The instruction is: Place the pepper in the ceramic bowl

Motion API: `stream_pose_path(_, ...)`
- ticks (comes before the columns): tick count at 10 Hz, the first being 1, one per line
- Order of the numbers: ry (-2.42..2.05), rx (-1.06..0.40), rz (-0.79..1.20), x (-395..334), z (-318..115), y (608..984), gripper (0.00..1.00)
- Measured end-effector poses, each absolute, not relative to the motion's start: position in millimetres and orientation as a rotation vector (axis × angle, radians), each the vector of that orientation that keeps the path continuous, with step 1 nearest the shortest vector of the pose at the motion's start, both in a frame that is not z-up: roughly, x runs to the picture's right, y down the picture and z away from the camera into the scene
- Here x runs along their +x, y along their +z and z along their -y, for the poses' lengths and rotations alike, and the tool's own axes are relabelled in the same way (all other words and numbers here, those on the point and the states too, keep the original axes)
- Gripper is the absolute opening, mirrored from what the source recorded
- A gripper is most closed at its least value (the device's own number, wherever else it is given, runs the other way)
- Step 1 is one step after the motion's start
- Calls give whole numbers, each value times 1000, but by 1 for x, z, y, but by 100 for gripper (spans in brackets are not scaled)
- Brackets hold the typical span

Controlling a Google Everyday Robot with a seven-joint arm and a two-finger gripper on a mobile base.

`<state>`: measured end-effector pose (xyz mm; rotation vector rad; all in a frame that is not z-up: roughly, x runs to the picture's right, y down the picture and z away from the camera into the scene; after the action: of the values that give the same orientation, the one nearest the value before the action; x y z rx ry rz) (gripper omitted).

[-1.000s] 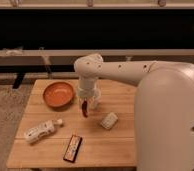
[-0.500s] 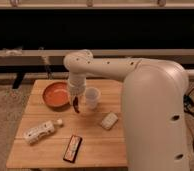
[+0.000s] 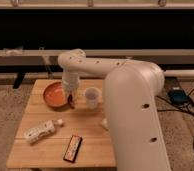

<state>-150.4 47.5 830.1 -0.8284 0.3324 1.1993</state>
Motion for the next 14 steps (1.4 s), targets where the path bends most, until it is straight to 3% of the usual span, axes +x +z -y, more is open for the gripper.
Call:
stream_pose_path(3, 1214, -801, -303, -157, -22, 851, 0)
stream_pose_path(5, 1206, -784, -250, -194, -5, 862, 24)
stream_pose_path(10, 1245, -720, -183, -223, 6, 872, 74)
stream_pose_path(11, 1243, -706, -170, -229, 9, 872, 79)
stream_pose_path(14, 1231, -657, -142, -230, 25, 869, 80)
